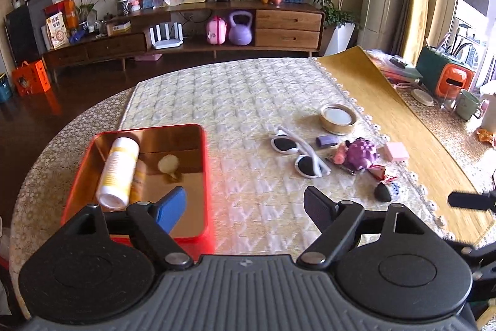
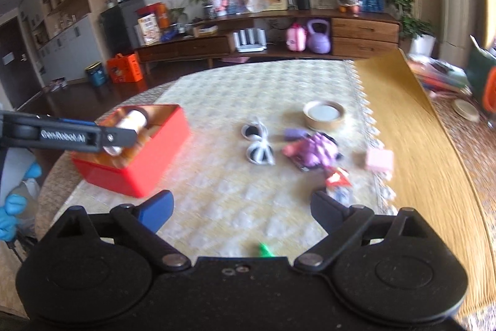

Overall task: Organize rigid objects
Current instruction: 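Move the left gripper to the white sunglasses and grasp their arm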

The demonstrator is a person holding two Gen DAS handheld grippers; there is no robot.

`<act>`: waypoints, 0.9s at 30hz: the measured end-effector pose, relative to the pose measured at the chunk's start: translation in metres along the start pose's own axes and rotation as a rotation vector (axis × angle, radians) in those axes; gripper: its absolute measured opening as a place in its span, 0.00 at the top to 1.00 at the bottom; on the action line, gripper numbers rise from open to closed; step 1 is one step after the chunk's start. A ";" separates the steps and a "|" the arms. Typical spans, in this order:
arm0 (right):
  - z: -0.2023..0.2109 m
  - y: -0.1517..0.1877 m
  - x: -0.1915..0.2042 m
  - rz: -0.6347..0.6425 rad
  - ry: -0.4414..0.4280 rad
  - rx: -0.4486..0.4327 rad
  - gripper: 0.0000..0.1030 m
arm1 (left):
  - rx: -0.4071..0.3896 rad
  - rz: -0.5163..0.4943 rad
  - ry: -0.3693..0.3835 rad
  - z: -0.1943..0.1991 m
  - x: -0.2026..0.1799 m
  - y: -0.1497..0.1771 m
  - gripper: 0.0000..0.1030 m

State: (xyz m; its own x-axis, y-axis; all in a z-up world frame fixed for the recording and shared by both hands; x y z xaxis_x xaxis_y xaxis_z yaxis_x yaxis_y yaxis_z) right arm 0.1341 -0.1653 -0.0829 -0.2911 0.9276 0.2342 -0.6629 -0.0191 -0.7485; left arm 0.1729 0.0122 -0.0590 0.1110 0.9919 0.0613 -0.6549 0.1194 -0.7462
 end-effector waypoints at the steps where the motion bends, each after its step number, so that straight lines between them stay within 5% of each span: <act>1: 0.000 0.004 -0.003 -0.010 0.000 0.004 0.08 | -0.003 0.000 0.002 -0.001 -0.004 0.000 0.19; 13: 0.000 0.039 -0.008 0.083 0.035 -0.020 0.08 | 0.012 0.028 0.010 -0.028 -0.034 0.002 0.19; 27: -0.036 0.052 -0.016 0.129 -0.026 0.081 0.16 | 0.082 0.026 0.016 -0.101 -0.066 -0.014 0.19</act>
State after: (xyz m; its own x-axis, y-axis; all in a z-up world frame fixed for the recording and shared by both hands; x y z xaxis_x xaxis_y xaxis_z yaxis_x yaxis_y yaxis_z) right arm 0.1291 -0.1678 -0.1479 -0.3943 0.9056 0.1562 -0.6718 -0.1681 -0.7214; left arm 0.2501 -0.0590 -0.1191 0.1052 0.9940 0.0314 -0.7166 0.0976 -0.6906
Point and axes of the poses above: each gripper's, at about its wrist camera, not at the fingertips, and z roughly against the way its jaws point, x to its left, y to its underside, the point moved 6 cm from there along -z, roughly the way its jaws point, and after that the axes turned 6 degrees about -z, right-handed, at the moved point
